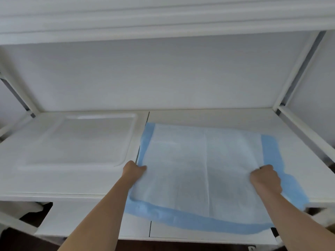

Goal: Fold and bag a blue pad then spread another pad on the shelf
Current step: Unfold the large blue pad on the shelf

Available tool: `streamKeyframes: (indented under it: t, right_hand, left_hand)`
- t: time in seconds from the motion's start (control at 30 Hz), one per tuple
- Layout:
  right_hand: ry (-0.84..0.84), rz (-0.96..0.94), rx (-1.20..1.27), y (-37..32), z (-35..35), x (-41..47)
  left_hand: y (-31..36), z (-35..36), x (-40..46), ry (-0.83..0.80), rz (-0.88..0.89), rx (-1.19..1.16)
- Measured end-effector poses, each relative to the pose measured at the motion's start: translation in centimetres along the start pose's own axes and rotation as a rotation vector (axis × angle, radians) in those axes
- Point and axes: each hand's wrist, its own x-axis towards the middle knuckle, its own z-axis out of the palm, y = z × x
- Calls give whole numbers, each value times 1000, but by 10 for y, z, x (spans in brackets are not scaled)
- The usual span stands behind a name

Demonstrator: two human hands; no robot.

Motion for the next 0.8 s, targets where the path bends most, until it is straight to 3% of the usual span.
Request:
streamKeyframes:
  t: [0.17,0.5,0.8]
  right_hand:
    - [57,25,95,-8,9,-14]
    - [193,-42,346,-41,23,-50]
    - [212,-140,463,-89,38,-83]
  left_hand:
    - [7,-10,11,-167,145,-88]
    - [18,-49,30,-94,450,-183]
    - [-6,-94,44,40,488,-236]
